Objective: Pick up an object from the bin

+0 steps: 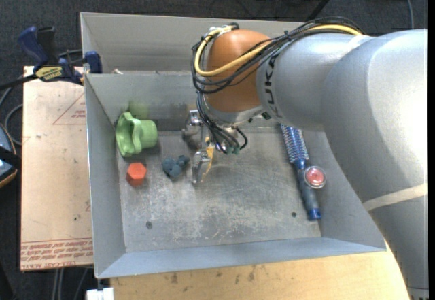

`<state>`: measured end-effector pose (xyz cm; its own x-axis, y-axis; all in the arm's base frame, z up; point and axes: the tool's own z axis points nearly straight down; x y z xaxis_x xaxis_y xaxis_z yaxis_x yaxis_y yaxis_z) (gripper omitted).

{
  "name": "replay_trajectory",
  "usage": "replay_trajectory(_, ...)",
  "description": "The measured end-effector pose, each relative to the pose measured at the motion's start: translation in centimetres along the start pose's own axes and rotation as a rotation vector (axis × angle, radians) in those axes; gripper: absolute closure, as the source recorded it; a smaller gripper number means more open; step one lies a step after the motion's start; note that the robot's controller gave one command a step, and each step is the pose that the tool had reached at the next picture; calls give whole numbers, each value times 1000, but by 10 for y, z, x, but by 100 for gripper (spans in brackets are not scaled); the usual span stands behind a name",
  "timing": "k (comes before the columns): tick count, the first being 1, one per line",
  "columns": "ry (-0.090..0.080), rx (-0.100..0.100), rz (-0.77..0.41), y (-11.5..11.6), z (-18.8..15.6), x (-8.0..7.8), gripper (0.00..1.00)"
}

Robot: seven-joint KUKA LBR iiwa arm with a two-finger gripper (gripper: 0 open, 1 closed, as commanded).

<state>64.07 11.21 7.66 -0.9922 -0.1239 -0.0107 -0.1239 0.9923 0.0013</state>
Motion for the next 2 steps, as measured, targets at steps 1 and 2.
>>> replay_trajectory(1,2,-2,0,1,-1,0,100)
replay_trajectory(2,-2,0,-306,9,-182,-14,100)
